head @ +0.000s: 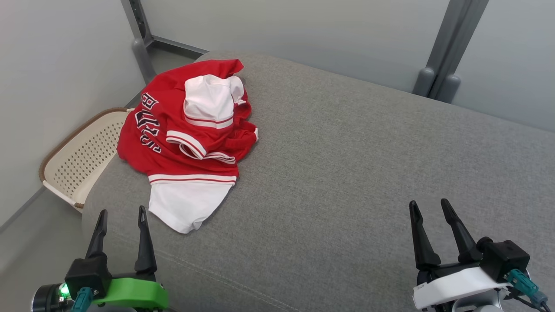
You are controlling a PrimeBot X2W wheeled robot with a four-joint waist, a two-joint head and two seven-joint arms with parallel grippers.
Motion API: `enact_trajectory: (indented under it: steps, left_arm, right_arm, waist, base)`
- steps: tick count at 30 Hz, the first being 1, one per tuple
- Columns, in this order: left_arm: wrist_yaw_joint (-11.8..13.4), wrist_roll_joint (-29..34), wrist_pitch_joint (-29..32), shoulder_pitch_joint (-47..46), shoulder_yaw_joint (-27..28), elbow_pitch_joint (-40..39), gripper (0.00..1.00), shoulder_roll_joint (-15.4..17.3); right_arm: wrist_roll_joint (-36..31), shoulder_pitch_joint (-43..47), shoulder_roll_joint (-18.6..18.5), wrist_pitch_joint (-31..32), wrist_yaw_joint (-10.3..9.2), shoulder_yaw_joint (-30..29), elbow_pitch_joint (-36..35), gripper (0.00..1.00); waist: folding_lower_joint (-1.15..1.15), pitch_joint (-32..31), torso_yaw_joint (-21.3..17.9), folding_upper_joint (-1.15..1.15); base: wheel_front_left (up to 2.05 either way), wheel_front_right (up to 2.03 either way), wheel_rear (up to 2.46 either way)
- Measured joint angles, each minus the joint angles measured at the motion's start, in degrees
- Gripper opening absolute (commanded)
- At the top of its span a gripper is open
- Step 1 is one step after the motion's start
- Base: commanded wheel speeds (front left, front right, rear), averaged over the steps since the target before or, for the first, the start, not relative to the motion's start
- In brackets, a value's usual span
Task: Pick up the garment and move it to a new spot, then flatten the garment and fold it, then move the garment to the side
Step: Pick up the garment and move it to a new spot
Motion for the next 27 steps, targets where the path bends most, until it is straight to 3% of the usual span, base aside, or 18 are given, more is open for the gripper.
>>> enact_trajectory:
  steps: [16,27]
  left_arm:
    - [0.4,-0.7,-0.2,0.2,-0.3,0.4,1.00,0.4]
    - [-0.4,-2.0,-0.3,-10.8,1.6,1.1,1.00,2.7]
  right_arm:
    - [-0.7,-0.1,0.0,0.0,0.00,0.7,0.3,1.00]
    - [-0.8,-2.3,-3.9,1.4,0.01,0.0,-2.4,1.00]
  waist:
    - [0.00,1.0,0.0,0.00]
    - [0.00,5.7,-4.5,0.00]
  base:
    - [0.00,0.00,0.00]
    - [0.00,0.00,0.00]
